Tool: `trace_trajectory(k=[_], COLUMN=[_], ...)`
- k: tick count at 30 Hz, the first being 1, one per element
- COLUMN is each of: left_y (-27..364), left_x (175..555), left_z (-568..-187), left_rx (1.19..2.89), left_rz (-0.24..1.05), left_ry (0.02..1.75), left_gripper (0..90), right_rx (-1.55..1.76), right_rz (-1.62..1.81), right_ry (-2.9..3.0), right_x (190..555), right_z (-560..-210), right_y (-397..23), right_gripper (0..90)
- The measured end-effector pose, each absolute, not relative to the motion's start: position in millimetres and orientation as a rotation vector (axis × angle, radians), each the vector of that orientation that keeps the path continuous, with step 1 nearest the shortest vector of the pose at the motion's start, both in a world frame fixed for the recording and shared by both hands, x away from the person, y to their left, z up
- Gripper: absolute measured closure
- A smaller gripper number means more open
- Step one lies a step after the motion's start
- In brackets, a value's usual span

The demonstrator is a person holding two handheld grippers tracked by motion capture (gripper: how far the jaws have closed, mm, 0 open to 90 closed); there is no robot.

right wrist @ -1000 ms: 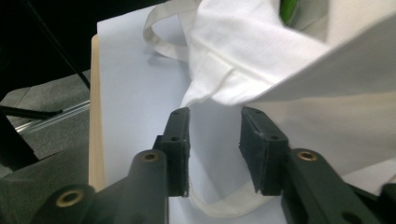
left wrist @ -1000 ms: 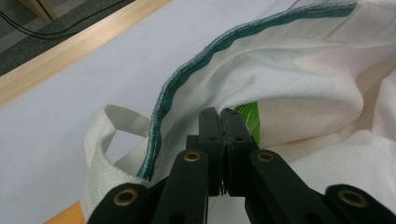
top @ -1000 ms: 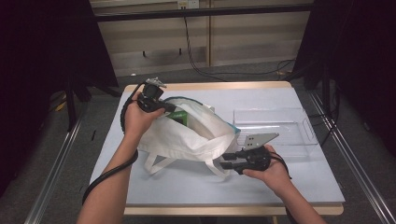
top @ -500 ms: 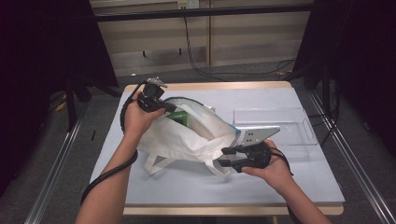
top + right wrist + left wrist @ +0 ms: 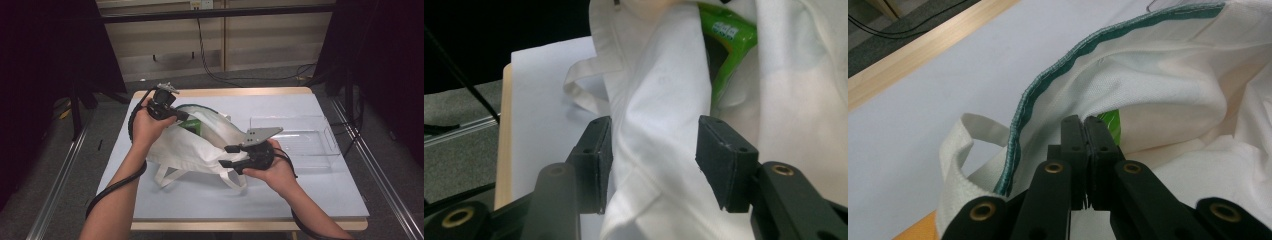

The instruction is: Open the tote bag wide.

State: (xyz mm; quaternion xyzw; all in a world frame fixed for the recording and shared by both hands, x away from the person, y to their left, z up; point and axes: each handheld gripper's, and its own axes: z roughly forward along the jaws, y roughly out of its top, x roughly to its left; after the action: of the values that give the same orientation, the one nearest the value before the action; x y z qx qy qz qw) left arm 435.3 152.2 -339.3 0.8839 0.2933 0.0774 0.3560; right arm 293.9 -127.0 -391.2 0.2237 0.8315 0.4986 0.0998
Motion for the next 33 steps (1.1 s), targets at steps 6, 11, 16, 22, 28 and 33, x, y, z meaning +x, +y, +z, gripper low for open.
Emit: trace_trajectory(k=[6, 11, 16, 22, 28, 33], left_y=[154, 154, 151, 151, 153, 154], left_x=[436, 436, 435, 435, 434, 435], left_z=[-338, -338, -339, -338, -337, -335], left_rx=[2.293, 2.330, 2.290, 2.285, 2.284, 2.322], left_rz=[0.184, 0.188, 0.179, 0.162, 0.151, 0.180], left_ry=[0.749, 0.719, 0.758, 0.760, 0.755, 0.703], left_gripper=[88.7, 88.7, 88.7, 88.7, 88.7, 88.7], right_rx=[0.686, 0.703, 0.726, 0.716, 0.671, 0.640], right_rz=[1.453, 1.393, 1.350, 1.340, 1.327, 1.364], right_ry=[2.442, 2.453, 2.438, 2.467, 2.530, 2.572], right_x=[309, 316, 322, 327, 330, 328], right_z=[-393, -398, -402, -408, -412, -412], right_y=[-113, -104, -93, -79, -76, -81], right_gripper=[43.8, 39.1, 31.2, 33.7, 71.5, 88.9])
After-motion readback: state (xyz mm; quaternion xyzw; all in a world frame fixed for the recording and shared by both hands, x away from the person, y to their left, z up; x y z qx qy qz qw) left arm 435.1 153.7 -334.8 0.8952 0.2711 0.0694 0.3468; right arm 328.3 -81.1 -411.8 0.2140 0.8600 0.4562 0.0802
